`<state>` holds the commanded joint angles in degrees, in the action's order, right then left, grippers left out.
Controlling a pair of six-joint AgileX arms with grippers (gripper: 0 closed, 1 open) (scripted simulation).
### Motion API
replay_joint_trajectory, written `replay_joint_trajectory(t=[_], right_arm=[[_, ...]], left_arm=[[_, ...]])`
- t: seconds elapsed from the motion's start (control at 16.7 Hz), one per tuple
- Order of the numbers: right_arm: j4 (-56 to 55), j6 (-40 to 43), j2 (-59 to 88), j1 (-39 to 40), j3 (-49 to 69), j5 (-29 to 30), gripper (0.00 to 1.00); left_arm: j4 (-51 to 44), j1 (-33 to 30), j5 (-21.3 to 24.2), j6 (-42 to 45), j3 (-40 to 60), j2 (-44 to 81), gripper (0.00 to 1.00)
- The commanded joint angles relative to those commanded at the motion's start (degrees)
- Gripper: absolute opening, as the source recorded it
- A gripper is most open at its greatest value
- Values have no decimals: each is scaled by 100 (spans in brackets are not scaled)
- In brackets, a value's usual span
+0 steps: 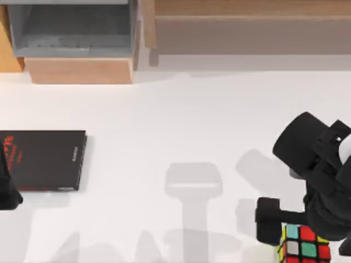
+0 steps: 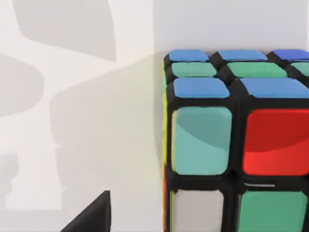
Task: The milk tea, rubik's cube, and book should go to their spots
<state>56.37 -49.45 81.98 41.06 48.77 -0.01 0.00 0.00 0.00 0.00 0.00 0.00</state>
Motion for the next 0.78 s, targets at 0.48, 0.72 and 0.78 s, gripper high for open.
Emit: replay_joint_trajectory(t=[0.48, 0.72, 0.78], right_arm=[[-585, -19, 201, 16, -425, 0, 92], [-585, -19, 201, 16, -425, 0, 62], [-585, -19, 201, 16, -425, 0, 55]], left_arm=[[0, 0, 0, 0, 0, 0, 100], [0, 0, 0, 0, 0, 0, 100], [0, 0, 0, 0, 0, 0, 100]])
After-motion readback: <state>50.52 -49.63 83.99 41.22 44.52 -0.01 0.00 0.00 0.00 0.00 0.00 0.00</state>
